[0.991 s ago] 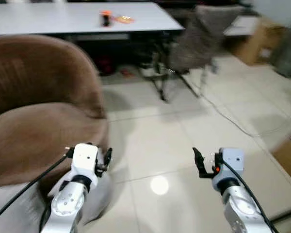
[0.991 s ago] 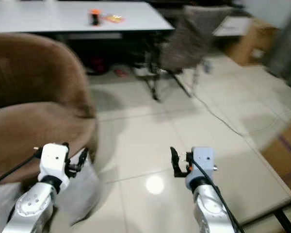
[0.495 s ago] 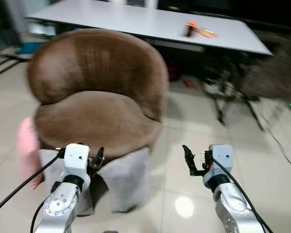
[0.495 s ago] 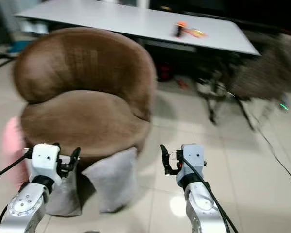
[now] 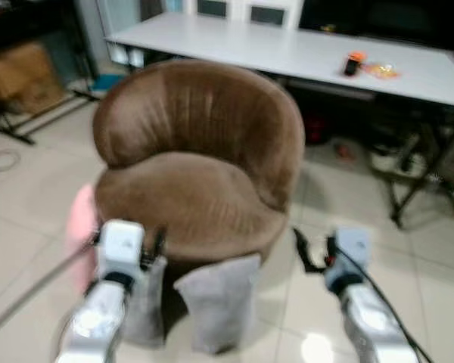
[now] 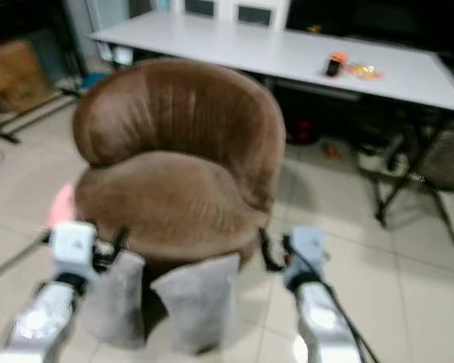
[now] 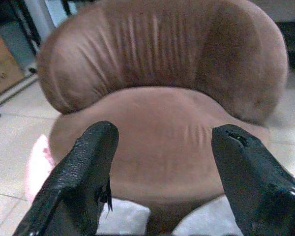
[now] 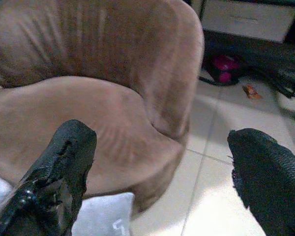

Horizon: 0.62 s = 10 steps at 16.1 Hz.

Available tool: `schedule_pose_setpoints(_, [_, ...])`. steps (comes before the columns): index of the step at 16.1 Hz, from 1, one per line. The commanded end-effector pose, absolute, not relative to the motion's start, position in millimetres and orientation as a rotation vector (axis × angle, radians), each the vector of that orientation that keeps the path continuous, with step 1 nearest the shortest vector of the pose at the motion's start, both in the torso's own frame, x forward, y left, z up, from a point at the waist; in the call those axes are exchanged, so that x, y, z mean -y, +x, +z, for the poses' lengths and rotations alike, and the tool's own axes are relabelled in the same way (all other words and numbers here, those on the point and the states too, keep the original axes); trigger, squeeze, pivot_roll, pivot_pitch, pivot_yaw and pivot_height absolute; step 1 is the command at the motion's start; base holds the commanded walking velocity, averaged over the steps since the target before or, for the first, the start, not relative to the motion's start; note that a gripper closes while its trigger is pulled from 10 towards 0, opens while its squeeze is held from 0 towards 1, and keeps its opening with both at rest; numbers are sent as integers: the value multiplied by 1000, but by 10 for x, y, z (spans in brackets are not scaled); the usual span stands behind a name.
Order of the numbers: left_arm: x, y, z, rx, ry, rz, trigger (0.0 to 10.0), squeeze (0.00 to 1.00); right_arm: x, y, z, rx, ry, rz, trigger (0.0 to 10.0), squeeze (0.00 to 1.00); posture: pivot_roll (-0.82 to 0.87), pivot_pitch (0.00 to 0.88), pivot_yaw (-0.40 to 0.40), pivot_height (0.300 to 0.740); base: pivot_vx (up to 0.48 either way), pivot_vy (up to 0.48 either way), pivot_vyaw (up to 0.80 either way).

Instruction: Move the pillow to the sofa from floor

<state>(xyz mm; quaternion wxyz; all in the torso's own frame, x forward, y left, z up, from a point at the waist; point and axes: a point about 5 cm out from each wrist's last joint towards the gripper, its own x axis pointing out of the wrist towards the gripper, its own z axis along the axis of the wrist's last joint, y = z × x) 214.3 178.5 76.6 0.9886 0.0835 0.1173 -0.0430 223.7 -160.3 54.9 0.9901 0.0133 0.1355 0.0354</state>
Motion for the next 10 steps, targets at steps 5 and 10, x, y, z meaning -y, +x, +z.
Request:
schedule_pose_setpoints(5, [-1816,2209,876,-135,271,-89,10000,306,1529,2302,646,-194,-19,123,10000,1000,-18,0,-55,740,124,0,0])
schedule_pose_setpoints(10, [-2023,2572,951,-112,153,9,10000,275,1521,2344,635,-215,41,120,10000,1000,-13,0,-63,715,0,0,0])
